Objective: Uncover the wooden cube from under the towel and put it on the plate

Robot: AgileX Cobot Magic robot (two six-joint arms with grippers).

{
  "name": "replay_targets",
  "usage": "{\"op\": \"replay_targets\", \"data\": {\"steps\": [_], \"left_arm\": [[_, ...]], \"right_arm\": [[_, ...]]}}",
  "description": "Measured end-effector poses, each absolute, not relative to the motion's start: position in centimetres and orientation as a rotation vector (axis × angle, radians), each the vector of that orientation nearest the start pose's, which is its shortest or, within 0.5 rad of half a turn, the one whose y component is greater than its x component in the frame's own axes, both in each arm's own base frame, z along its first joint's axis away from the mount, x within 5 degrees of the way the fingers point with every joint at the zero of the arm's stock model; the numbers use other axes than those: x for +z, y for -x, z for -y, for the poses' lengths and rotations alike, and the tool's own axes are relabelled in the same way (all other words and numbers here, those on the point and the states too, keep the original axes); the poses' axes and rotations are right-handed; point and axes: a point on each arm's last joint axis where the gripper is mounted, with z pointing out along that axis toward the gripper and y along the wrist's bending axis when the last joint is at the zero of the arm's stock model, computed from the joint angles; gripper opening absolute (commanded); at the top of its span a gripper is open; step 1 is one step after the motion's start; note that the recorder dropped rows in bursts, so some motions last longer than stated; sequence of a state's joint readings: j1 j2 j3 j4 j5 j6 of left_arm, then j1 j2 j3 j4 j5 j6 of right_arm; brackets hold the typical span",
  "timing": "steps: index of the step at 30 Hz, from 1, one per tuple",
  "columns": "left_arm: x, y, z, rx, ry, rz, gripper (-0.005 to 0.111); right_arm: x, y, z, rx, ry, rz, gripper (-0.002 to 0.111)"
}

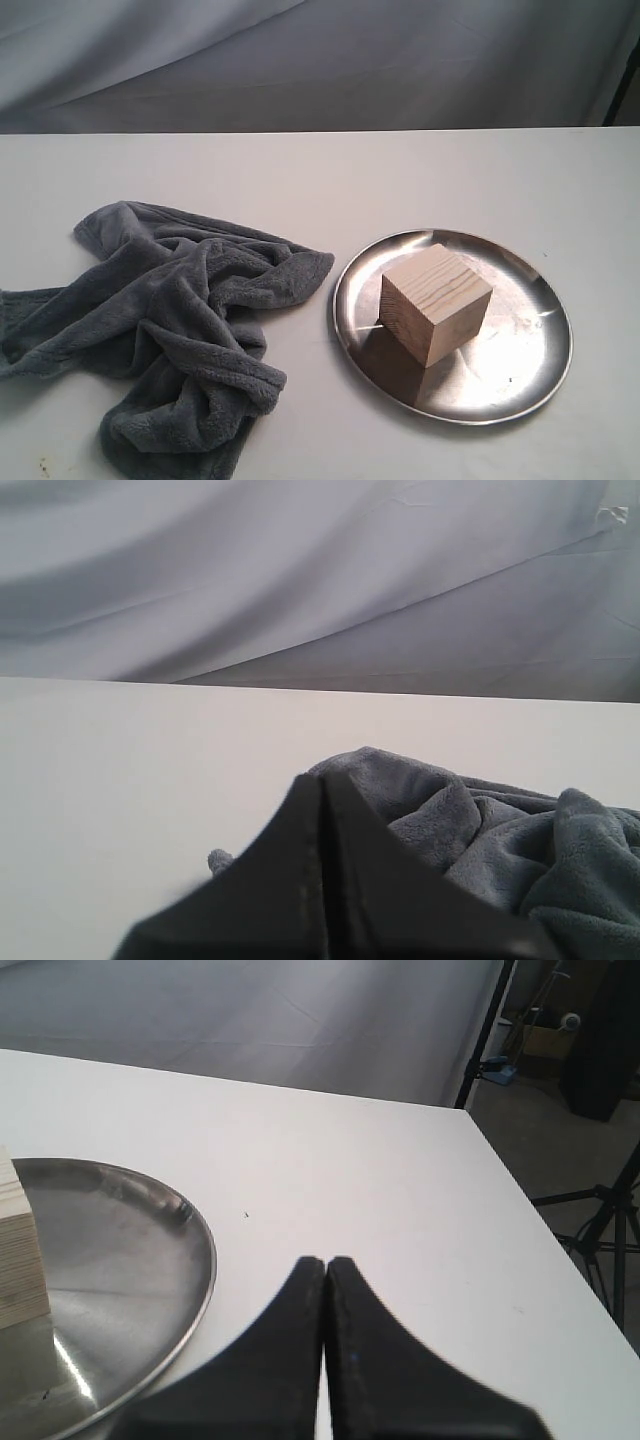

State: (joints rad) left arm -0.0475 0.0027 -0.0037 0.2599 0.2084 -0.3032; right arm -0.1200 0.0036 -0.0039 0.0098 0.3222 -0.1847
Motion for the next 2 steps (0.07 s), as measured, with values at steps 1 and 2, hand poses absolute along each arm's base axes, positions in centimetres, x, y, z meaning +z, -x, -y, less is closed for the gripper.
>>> {"op": "replay_targets", "data": {"steps": [1, 2], "left_arm": [[19.6, -5.6, -0.22, -0.03, 0.043, -1.684, 0.0], [19.6, -5.6, -0.22, -0.03, 0.043, -1.684, 0.0]], "right_arm": [[18.52, -5.37, 0.62, -0.207, 0.052, -1.81, 0.0], [18.52, -5.37, 0.62, -0.207, 0.052, -1.81, 0.0]]}}
